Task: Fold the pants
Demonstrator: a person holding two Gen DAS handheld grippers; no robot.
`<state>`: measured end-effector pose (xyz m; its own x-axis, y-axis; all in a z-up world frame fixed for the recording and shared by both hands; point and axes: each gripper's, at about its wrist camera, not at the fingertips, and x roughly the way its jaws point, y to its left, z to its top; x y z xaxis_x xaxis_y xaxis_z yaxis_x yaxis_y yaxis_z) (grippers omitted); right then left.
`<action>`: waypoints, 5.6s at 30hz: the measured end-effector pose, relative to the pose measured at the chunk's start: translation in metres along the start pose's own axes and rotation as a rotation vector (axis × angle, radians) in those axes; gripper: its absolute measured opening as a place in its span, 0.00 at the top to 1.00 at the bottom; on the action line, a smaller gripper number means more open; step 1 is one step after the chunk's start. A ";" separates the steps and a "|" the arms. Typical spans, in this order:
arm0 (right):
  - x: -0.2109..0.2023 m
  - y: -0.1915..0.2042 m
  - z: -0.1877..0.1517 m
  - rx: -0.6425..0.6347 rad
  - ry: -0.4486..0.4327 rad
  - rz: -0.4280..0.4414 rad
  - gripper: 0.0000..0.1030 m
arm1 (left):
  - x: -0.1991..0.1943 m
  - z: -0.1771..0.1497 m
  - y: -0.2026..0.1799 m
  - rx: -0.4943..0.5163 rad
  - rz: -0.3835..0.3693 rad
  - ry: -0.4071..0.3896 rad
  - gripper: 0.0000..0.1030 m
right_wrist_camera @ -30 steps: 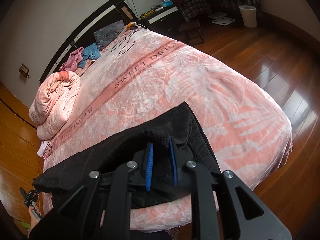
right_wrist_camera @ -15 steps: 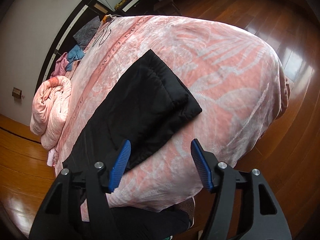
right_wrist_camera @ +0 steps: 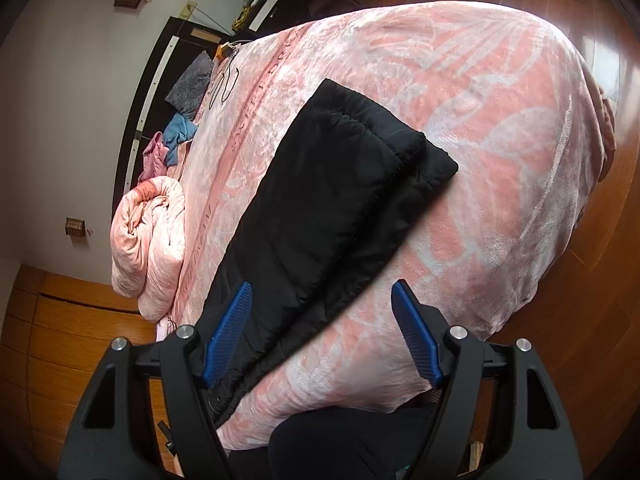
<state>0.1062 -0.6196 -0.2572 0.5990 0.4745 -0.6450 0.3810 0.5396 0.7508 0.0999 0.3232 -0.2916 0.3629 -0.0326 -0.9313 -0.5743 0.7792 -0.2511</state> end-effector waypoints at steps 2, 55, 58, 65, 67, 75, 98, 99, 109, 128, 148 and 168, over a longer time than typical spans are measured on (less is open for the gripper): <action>-0.005 -0.002 0.005 0.022 -0.031 -0.005 0.29 | -0.001 0.004 -0.006 -0.001 0.030 0.007 0.55; -0.008 -0.062 0.037 0.189 -0.122 0.010 0.46 | -0.060 -0.009 -0.014 0.128 0.095 -0.209 0.09; 0.004 -0.065 0.037 0.197 -0.108 0.028 0.44 | -0.052 -0.009 -0.020 0.132 0.093 -0.193 0.09; 0.026 -0.073 0.039 0.209 -0.102 0.079 0.42 | -0.037 -0.014 -0.027 0.065 0.052 -0.176 0.09; 0.032 -0.075 0.040 0.208 -0.099 0.095 0.42 | -0.033 -0.015 -0.027 0.048 0.057 -0.171 0.09; 0.049 -0.077 0.044 0.181 -0.102 0.155 0.40 | -0.019 -0.017 -0.028 0.011 0.081 -0.139 0.09; 0.042 -0.049 0.053 0.088 -0.099 0.110 0.78 | -0.012 -0.016 -0.033 -0.023 0.064 -0.122 0.09; 0.041 -0.046 0.054 0.082 -0.101 0.104 0.79 | -0.013 -0.017 -0.033 -0.023 0.062 -0.125 0.09; 0.028 -0.010 0.052 0.026 -0.123 0.038 0.81 | -0.013 -0.021 -0.028 -0.035 0.041 -0.138 0.09; -0.004 0.130 0.018 -0.298 -0.218 -0.145 0.82 | -0.009 -0.033 -0.029 -0.014 0.004 -0.189 0.09; -0.006 0.201 -0.031 -0.529 -0.300 -0.245 0.83 | -0.040 -0.069 -0.045 0.087 0.129 -0.437 0.09; 0.000 0.241 -0.054 -0.768 -0.349 -0.252 0.83 | -0.028 -0.075 -0.078 0.165 0.253 -0.482 0.09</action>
<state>0.1604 -0.4521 -0.0841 0.7898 0.1062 -0.6041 0.0273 0.9778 0.2077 0.0795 0.2162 -0.2660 0.5450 0.4267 -0.7218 -0.5787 0.8143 0.0444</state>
